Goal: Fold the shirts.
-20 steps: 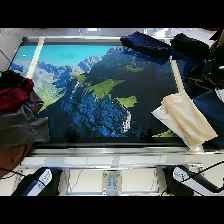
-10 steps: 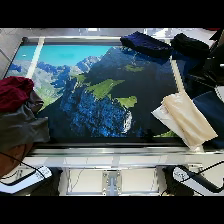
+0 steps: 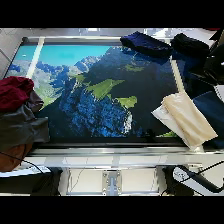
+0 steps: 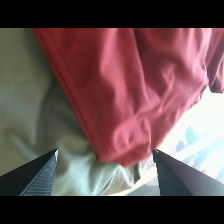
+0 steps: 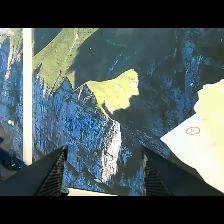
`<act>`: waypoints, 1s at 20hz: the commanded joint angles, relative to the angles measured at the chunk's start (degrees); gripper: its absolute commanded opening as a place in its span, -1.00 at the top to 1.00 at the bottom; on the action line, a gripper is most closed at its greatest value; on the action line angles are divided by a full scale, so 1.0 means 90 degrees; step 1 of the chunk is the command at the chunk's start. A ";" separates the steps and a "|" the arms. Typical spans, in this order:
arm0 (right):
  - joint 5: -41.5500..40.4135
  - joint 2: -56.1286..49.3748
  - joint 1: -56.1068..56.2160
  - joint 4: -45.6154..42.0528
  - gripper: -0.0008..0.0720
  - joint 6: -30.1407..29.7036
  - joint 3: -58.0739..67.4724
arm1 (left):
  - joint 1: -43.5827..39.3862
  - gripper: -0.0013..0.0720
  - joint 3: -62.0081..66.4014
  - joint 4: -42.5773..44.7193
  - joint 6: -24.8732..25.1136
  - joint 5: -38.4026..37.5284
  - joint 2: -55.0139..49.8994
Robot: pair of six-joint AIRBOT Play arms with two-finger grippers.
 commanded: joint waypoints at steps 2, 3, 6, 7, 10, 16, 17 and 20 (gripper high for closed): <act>-0.0041 -0.0005 0.0007 -0.0005 -0.47 0.0015 0.0005 | 0.0121 -0.95 0.0000 -0.0833 0.0049 0.0311 -0.0595; -0.0039 -0.0005 0.0007 -0.0005 -0.47 0.0053 0.0005 | 0.0121 -0.94 0.0000 -0.1141 0.0051 0.0495 -0.0729; -0.0036 -0.0005 0.0007 -0.0002 -0.47 0.0206 0.0005 | 0.0100 -0.92 0.0000 -0.2596 0.1297 0.1127 -0.1025; -0.0044 -0.0005 0.0007 -0.0002 -0.46 0.0226 0.0005 | 0.0073 -0.91 0.0000 -0.2871 0.1642 0.1229 -0.1107; -0.0107 -0.0005 0.0007 0.0000 -0.47 0.0282 0.0005 | -0.0019 0.18 0.0000 -0.3075 0.1702 0.1280 -0.1321; -0.0160 -0.0005 0.0007 0.0010 -0.46 0.0345 0.0005 | -0.0075 0.94 0.0000 -0.5741 0.3616 0.0525 -0.0942; -0.0163 -0.0005 0.0007 0.0010 -0.47 0.0345 0.0005 | -0.0090 0.94 0.0000 -0.6222 0.3815 0.0233 -0.0823; -0.0163 -0.0005 0.0007 0.0012 -0.46 0.0340 0.0005 | -0.0469 0.94 0.0000 -0.6997 0.4189 -0.0799 -0.0308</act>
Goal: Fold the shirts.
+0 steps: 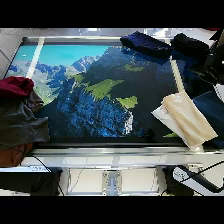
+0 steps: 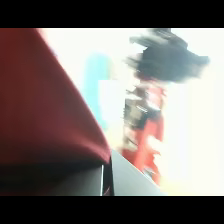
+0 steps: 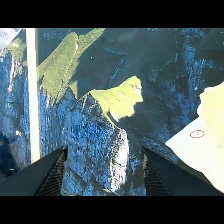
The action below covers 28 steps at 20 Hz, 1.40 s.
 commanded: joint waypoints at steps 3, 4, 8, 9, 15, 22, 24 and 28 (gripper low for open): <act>0.0007 -0.0002 0.0005 0.0007 -0.46 -0.0010 0.0005 | -0.1268 0.94 0.0000 -0.0743 0.0879 -0.1962 0.0959; 0.0029 -0.0002 0.0005 0.0012 -0.46 -0.0010 0.0005 | -0.1734 0.94 0.0000 -0.0442 0.0879 -0.2035 0.1144; 0.0136 -0.0002 0.0005 -0.0007 -0.46 -0.0160 0.0005 | -0.4199 0.94 0.0000 0.0313 0.0877 -0.1979 0.1637; 0.0136 -0.0002 0.0005 -0.0015 -0.46 -0.0274 0.0005 | -0.4843 0.94 0.0000 0.0316 0.0879 -0.1889 0.1647; 0.0129 -0.0005 0.0005 -0.0313 -0.46 -0.0765 0.0005 | -0.8352 0.93 -0.0002 0.2045 0.0872 0.0328 0.1494; 0.0124 -0.0005 0.0005 -0.1030 -0.47 -0.1229 0.0002 | -0.8320 -0.95 0.0000 0.2715 0.1724 0.3087 0.1297; 0.0124 -0.0005 0.0005 -0.1175 -0.47 -0.1229 -0.0080 | -0.7266 -0.92 -0.0002 0.2975 0.0461 0.2878 0.1290; -0.0049 -0.0010 0.0056 -0.0646 -0.47 -0.1234 -0.0984 | -0.5209 -0.02 -0.0007 0.4549 -0.1700 0.1003 0.1013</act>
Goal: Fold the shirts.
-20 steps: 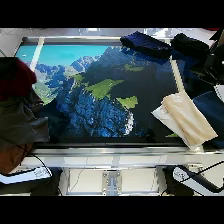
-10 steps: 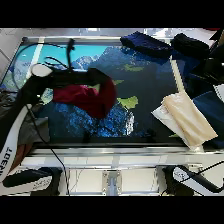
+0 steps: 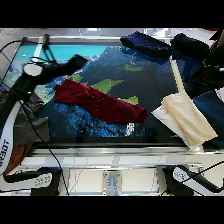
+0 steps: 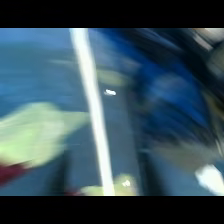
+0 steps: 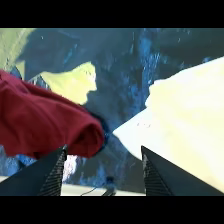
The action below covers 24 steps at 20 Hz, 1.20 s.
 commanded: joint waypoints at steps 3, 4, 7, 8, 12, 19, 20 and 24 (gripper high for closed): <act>-0.0865 -0.0002 0.0629 0.0219 -0.47 -0.0034 -0.1741 | 0.2118 0.21 -0.0010 0.2227 -0.1445 -0.2936 -0.0634; -0.1324 -0.0002 0.0986 0.0223 -0.47 -0.0032 -0.2166 | 0.2261 0.21 -0.0010 0.2310 -0.1445 -0.3218 -0.0792; -0.2684 -0.0083 0.2127 0.0197 -0.47 -0.0032 -0.2943 | 0.2339 -0.12 -0.0010 0.2268 -0.1474 -0.3313 -0.1190; -0.2922 -0.0163 0.2460 0.0155 -0.47 -0.0032 -0.2980 | 0.2285 -0.44 -0.0010 0.2271 -0.1479 -0.3313 -0.1311; -0.3344 -0.0391 0.3407 0.0061 -0.47 -0.0029 -0.2977 | 0.2205 -0.51 -0.0010 0.2212 -0.2419 -0.3172 -0.1904; -0.3337 -0.0425 0.3922 0.0068 -0.47 0.0002 -0.2977 | 0.2212 -0.51 -0.0010 0.1693 -0.2494 -0.1950 -0.2237; -0.3339 -0.0425 0.3920 0.0063 -0.47 0.0019 -0.2977 | 0.2212 -0.51 -0.0010 0.1695 -0.2494 -0.1753 -0.2239; -0.3463 -0.0425 0.3920 0.0068 -0.47 0.0114 -0.2977 | 0.2203 -0.49 -0.0010 0.1690 -0.2494 -0.1365 -0.2312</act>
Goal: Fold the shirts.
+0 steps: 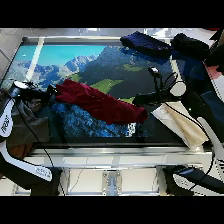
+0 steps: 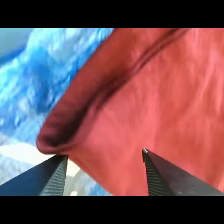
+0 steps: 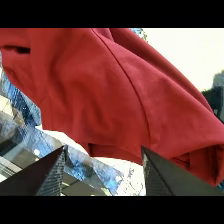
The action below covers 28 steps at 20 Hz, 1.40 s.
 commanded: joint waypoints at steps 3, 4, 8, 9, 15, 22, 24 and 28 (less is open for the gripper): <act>-0.0134 -0.0005 0.0036 -0.0002 -0.47 0.0129 -0.0002 | -0.0002 0.16 -0.0002 -0.0073 -0.0015 0.0452 -0.0146; -0.0107 -0.0007 0.0036 -0.0007 -0.47 0.0126 -0.0002 | -0.0010 0.46 -0.0002 -0.0092 0.0002 0.0454 -0.0172; 0.0245 -0.0544 0.0148 -0.0265 -0.50 0.0107 -0.0002 | -0.0007 0.93 0.0000 -0.0680 0.0699 0.0486 -0.0209; 0.0189 -0.0869 0.0299 -0.0172 -0.52 0.0102 -0.0002 | -0.0005 0.93 0.0000 -0.0877 0.0809 0.0486 -0.0209; -0.0641 -0.2630 0.1406 -0.0597 -0.79 0.0104 0.0653 | -0.0027 0.93 0.0000 -0.1190 0.1066 0.0282 -0.0206; -0.0539 -0.3262 0.1498 -0.0882 -0.73 0.0107 0.1326 | -0.0027 0.93 0.0000 -0.1192 0.1396 0.0192 -0.0209; -0.0561 -0.3313 0.1503 -0.0833 -0.11 0.0107 0.1326 | -0.0027 0.93 0.0000 -0.1192 0.1396 0.0189 -0.0209; -0.0194 -0.3191 0.1496 -0.0833 0.92 0.0109 0.1785 | 0.0019 0.93 0.0002 -0.1479 0.1552 0.0068 -0.0049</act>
